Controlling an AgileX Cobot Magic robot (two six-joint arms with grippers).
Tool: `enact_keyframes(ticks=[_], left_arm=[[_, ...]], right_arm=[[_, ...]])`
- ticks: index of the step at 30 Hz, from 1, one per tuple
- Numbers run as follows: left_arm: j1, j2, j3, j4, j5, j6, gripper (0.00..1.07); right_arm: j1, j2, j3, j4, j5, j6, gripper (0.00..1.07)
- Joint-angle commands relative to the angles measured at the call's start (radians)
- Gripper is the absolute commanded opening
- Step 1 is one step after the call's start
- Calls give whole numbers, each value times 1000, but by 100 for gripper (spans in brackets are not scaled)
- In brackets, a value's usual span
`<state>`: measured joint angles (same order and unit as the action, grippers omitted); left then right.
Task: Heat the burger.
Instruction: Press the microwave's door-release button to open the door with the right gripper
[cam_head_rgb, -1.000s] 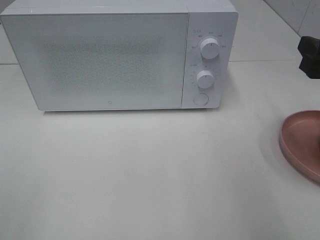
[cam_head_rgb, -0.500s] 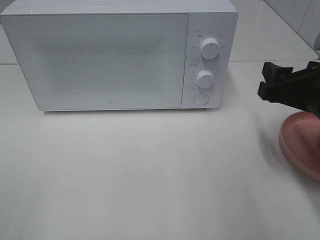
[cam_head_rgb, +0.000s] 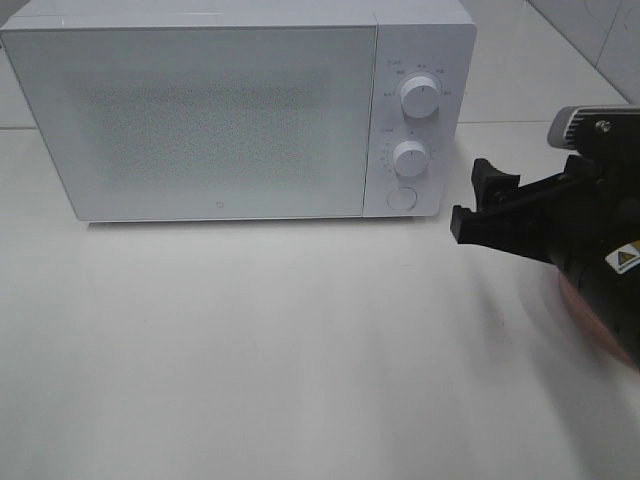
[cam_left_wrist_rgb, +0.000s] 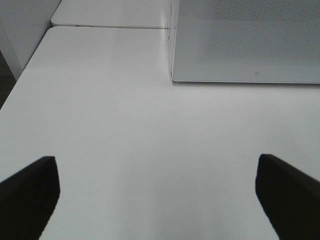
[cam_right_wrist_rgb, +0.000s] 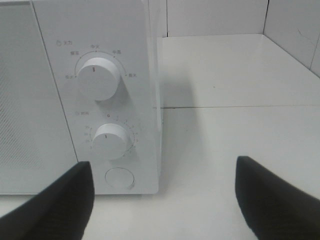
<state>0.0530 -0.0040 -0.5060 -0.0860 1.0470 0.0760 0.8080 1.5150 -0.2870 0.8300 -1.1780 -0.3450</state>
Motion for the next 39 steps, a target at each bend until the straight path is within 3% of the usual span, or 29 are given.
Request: enact_keyframes(ticks=[1, 8, 31, 34, 39], left_arm=[[4, -22, 4, -4, -14, -4, 102], [4, -22, 4, -4, -14, -4, 102], [4, -22, 4, -4, -14, -4, 102], [4, -22, 4, -4, -14, -4, 102], [4, -22, 4, -4, -14, -4, 102]], right_arm=[[64, 33, -7, 68, -33, -18, 76], [123, 103, -57, 103, -24, -18, 76], [120, 141, -93, 91, -13, 74, 76], [120, 141, -93, 86, -13, 187, 73], [120, 141, -93, 86, -13, 581, 60]])
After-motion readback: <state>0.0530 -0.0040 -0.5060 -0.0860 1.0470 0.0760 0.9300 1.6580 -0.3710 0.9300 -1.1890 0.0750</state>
